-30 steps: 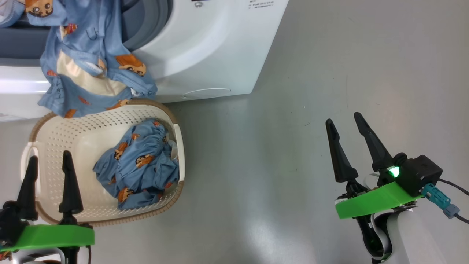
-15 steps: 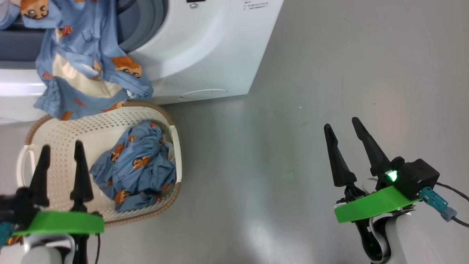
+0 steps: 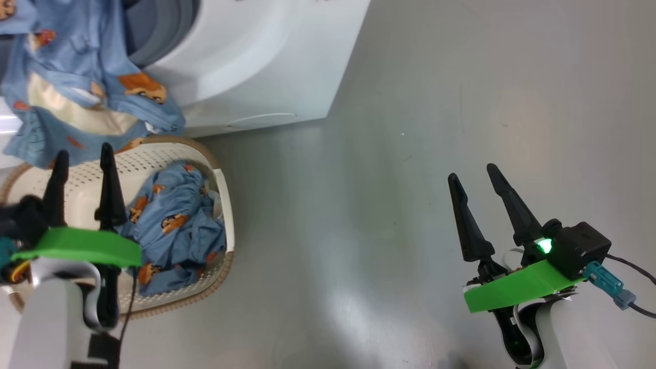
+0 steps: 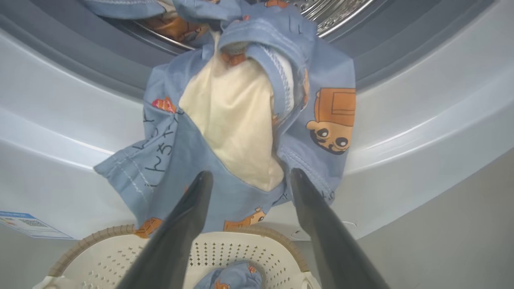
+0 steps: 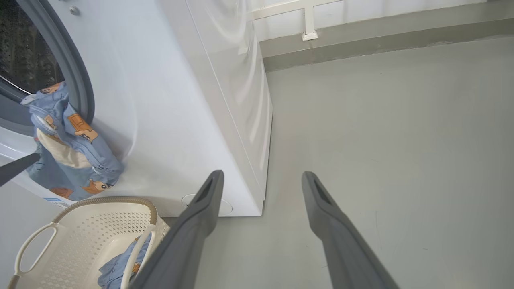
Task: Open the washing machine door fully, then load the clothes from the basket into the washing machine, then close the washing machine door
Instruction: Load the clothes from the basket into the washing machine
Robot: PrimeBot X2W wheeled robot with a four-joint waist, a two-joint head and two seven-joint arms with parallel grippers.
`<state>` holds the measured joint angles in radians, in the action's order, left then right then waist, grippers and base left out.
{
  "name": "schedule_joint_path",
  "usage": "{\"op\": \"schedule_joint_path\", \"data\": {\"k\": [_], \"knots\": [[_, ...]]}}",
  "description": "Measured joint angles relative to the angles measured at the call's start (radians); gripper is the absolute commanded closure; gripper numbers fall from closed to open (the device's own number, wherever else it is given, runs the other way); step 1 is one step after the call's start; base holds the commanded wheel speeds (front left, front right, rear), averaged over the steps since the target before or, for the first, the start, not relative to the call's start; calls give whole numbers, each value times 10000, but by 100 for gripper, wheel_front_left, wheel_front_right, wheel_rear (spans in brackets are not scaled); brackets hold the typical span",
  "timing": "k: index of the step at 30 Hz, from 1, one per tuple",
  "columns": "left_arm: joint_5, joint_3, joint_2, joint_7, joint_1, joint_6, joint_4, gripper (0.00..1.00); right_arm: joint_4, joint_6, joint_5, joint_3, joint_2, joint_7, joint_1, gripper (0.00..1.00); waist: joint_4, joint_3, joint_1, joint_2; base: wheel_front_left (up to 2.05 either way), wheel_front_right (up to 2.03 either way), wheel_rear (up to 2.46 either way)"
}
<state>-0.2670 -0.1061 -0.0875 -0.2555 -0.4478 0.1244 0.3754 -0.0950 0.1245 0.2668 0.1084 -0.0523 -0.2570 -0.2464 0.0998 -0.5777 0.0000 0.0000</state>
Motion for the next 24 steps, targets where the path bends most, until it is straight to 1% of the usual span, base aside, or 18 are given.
{"op": "schedule_joint_path", "data": {"k": [5, 9, 11, 16, 21, 23, 24], "knots": [[-274, 117, -313, 2, -787, 36, 1168, 0, 61, 0, 6, 2, 2, 0, -7, 0, 150, -273, 0, 0, 0, 0, 0], [-729, 194, -539, 2, -1397, 38, 1795, 0, 132, 0, 107, 21, 2, 0, -35, 0, 257, -518, 0, 0, 0, 0, 0], [-951, 341, -612, 2, -1677, 38, 1988, 0, 151, 0, 138, 38, 2, 0, -38, 0, 312, -643, 0, 0, 0, 0, 0], [-1912, 995, -821, 2, -2193, 38, 2370, 0, 188, 0, 178, 65, 4, 0, -69, 0, 433, -944, 0, 0, 0, 0, 0], [-2633, 1034, -966, 2, -2551, 38, 2594, 0, 182, 0, 182, 69, 4, 0, -202, 0, 511, -1114, 0, 0, 0, 0, 0], [-2681, 1045, -1037, 2, -2605, 38, 2592, 0, 180, 0, 188, 65, 4, 0, -241, 0, 512, -1116, 0, 0, 0, 0, 0], [-2708, 1060, -1087, 2, -2638, 38, 2594, 16, 173, 0, 207, 65, 4, 0, -240, 0, 506, -1105, 0, 1, 0, 0, 0]]}}
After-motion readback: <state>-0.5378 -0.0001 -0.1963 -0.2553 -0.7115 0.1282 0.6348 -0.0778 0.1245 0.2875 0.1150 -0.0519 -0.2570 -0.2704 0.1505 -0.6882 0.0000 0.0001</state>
